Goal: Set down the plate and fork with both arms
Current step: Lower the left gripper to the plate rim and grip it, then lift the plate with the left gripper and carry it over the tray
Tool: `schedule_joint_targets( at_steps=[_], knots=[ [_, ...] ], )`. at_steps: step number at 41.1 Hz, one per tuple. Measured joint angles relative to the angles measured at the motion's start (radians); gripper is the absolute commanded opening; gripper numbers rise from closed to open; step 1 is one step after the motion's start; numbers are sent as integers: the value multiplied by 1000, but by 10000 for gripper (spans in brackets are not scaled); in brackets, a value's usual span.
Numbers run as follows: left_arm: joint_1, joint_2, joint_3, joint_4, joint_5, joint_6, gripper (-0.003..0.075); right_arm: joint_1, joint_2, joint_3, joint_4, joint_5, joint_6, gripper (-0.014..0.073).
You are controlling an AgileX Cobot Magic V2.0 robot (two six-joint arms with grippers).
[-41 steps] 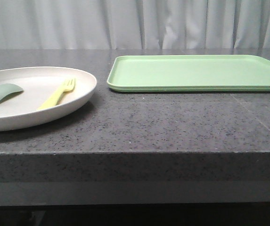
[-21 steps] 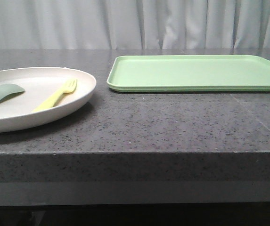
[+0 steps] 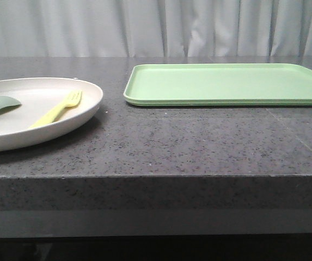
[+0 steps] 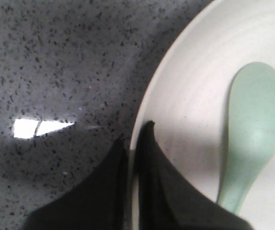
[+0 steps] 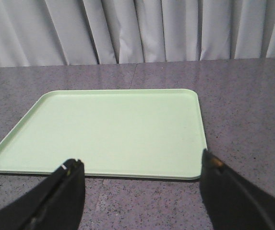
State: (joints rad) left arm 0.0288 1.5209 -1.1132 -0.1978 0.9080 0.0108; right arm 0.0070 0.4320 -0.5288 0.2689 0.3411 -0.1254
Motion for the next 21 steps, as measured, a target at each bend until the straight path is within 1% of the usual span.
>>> schedule_joint_targets(
  at_steps=[5,11,13,17,21],
  knots=[
    [44,-31,0,-100,11,62,-18,0,0,0,0,0,0,524],
    [90,-63,-16,-262,24,188,-18,0,0,0,0,0,0,524],
    [97,-65,-32,-296,34,209,-18,0,0,0,0,0,0,524],
    [97,-65,-84,-362,46,237,-18,0,0,0,0,0,0,524],
    [64,-63,-142,-383,53,245,-18,0,0,0,0,0,0,524]
  ],
)
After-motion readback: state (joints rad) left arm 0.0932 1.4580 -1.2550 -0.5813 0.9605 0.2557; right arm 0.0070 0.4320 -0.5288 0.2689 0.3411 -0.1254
